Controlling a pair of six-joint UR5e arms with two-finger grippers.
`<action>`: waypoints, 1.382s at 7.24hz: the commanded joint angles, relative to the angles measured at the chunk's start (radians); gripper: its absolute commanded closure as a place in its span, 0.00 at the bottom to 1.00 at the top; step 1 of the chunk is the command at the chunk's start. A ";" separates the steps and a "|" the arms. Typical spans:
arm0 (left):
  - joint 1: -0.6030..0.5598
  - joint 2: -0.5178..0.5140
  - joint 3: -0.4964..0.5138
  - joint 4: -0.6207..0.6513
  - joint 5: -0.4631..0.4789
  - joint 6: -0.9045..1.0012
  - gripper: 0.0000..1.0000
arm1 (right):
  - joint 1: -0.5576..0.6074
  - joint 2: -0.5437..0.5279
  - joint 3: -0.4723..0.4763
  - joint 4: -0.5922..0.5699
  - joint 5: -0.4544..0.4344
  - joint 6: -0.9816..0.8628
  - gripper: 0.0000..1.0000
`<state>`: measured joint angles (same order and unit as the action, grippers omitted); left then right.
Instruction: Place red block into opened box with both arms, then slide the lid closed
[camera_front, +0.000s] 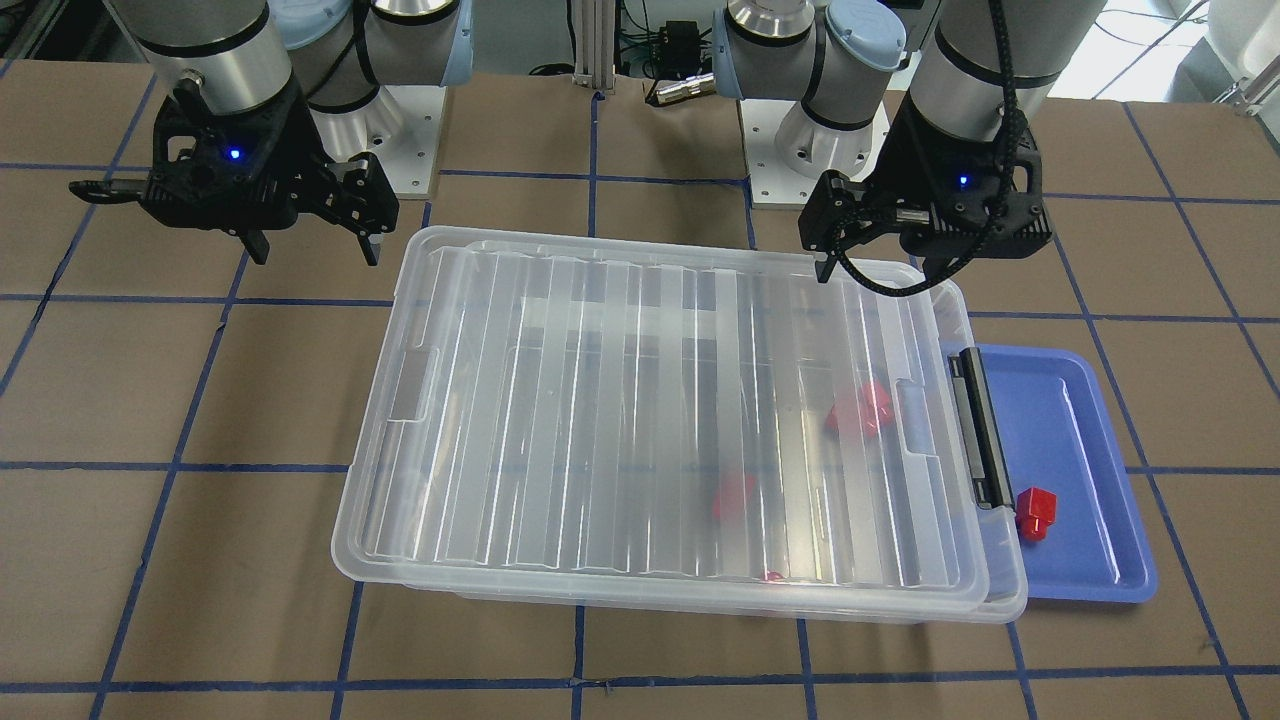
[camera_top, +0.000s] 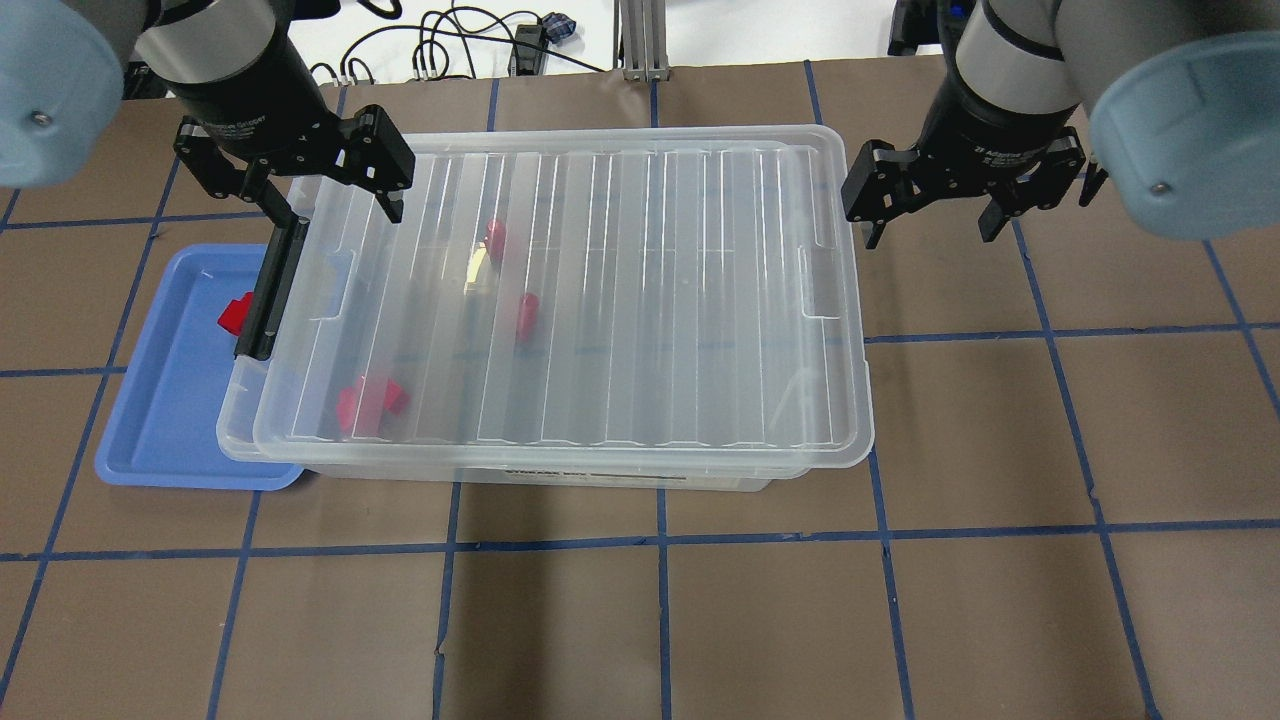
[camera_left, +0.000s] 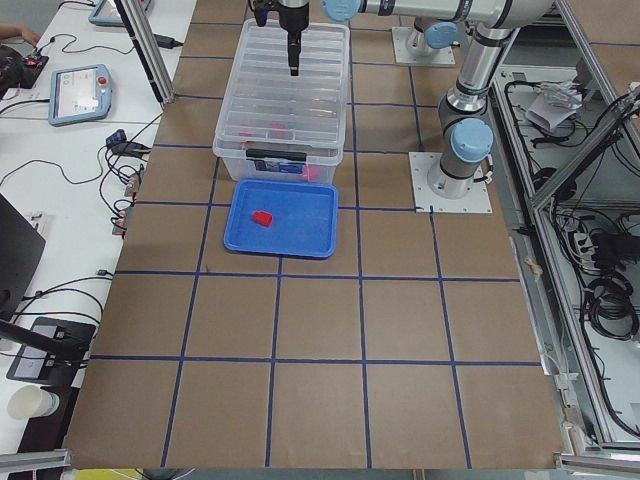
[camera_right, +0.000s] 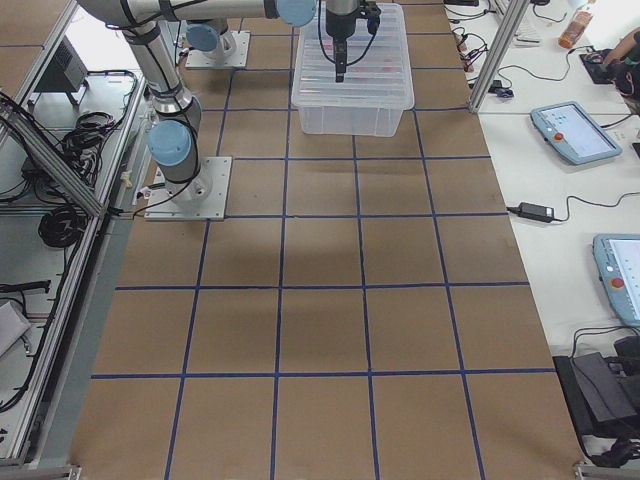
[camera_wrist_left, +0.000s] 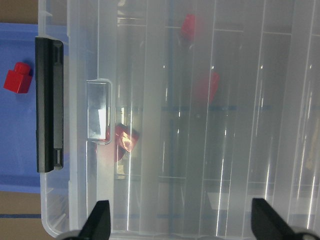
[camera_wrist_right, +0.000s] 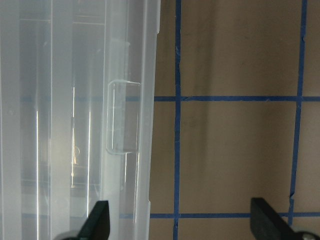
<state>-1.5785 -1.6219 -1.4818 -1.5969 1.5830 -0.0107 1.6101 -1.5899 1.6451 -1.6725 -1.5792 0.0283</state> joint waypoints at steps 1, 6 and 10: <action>0.000 -0.001 0.000 0.000 0.000 0.000 0.00 | 0.001 0.031 0.118 -0.163 0.002 0.007 0.00; -0.002 0.000 0.000 0.000 -0.001 -0.008 0.00 | 0.001 0.160 0.133 -0.288 0.001 0.004 0.00; -0.002 -0.003 0.000 0.005 -0.001 -0.008 0.00 | -0.002 0.163 0.137 -0.293 -0.015 -0.008 0.00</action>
<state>-1.5800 -1.6237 -1.4818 -1.5938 1.5819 -0.0184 1.6090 -1.4279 1.7817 -1.9634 -1.5885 0.0246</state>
